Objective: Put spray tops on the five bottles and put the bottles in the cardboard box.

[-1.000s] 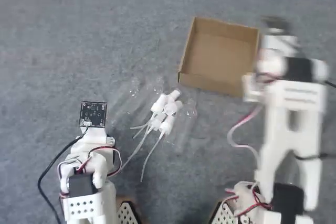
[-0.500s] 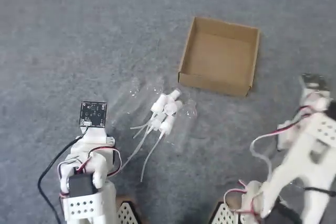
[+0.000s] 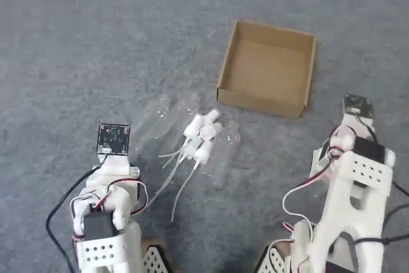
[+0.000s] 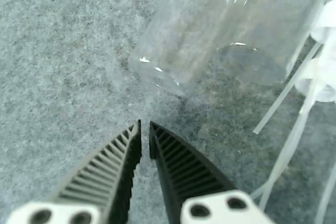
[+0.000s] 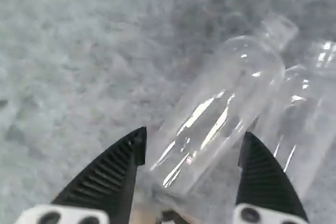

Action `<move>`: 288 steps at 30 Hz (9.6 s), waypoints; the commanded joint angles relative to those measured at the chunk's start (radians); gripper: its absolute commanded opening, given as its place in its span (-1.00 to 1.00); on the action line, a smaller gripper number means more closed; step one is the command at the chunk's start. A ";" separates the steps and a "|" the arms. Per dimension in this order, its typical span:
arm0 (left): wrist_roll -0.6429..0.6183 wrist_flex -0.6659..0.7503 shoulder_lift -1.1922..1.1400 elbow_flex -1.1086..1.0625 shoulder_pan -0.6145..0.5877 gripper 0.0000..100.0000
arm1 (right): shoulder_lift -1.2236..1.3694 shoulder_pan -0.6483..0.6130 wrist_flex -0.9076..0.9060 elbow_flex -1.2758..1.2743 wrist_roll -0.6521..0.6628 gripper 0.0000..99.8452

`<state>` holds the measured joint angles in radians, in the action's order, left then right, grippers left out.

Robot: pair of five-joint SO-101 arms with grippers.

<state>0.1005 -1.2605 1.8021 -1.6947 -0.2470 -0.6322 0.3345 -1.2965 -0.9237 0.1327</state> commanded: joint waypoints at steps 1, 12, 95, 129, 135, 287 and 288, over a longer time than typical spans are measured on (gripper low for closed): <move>0.014 -0.003 0.020 0.010 -0.003 -0.97 | -0.036 0.021 0.061 -0.023 -0.011 -0.53; 0.014 -0.003 0.020 0.010 -0.003 -0.97 | 0.111 -0.025 0.124 -0.006 -0.011 -0.67; 0.358 0.216 0.021 0.021 -0.040 -0.96 | 0.538 0.331 0.223 0.252 0.370 -0.67; 0.213 -0.100 -1.238 1.271 0.416 -0.70 | 0.616 0.202 0.220 0.384 0.717 -0.73; 0.100 0.043 -1.421 1.259 0.600 -0.70 | 0.619 0.205 0.220 0.359 0.764 -0.73; -0.078 0.229 -0.945 0.760 0.226 -0.98 | 0.757 0.150 -0.012 0.643 0.839 -0.48; -0.078 0.229 -0.945 0.760 0.226 -0.98 | 0.765 0.150 -0.010 0.644 0.839 -0.48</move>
<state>0.0299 -1.0579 0.8170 -0.9429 -0.0199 0.1366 0.4941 -1.3027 -0.3345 0.9567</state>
